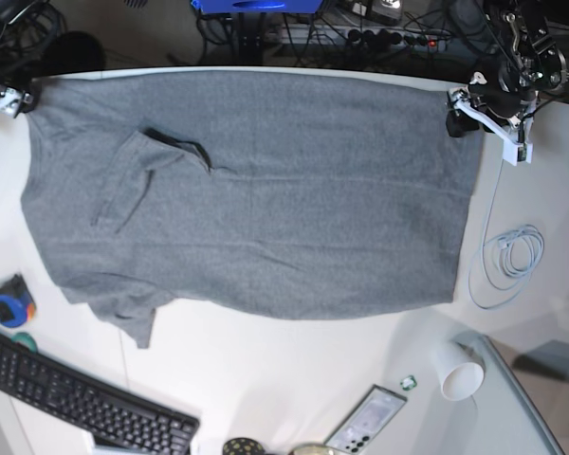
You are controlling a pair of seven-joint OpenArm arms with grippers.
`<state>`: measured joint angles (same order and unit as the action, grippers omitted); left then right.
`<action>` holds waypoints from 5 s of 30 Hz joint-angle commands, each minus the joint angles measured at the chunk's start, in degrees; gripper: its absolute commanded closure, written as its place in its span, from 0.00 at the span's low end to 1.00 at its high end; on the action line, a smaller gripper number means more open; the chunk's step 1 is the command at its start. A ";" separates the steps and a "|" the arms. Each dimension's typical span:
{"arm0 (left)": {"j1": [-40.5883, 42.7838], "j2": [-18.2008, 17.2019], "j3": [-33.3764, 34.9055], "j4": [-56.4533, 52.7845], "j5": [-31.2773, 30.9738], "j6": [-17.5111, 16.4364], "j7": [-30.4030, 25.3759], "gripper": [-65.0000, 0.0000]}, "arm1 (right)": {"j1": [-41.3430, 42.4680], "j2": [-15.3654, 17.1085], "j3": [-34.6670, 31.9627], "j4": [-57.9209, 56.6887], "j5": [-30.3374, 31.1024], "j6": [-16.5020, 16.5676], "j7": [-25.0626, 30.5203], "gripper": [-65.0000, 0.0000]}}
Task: Layout the t-shirt on the table in an organized manner, then fold the t-shirt properly
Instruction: 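Lower the shirt edge and open both grippers, then press and smooth the shirt near the sleeve with the right gripper, then sweep the right gripper across the shirt body to flatten wrinkles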
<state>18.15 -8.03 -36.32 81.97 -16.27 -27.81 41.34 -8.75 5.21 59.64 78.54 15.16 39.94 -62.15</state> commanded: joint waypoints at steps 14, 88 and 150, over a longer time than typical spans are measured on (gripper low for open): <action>-0.09 -1.07 -12.96 2.20 -0.56 -0.01 -0.42 0.38 | 0.27 1.60 3.62 8.36 0.53 0.06 0.39 0.34; -0.35 2.98 4.71 10.73 -0.74 -0.10 -0.68 1.00 | 1.50 -6.22 -26.36 20.49 0.71 0.06 -4.79 0.99; 0.62 0.60 -1.27 9.50 4.01 -0.19 -5.25 1.00 | 6.42 -3.76 -30.14 -2.10 0.45 0.06 6.63 0.99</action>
<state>18.90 -6.70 -37.30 90.63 -11.81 -28.27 36.91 -3.09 1.08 29.30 75.64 14.70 39.92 -56.25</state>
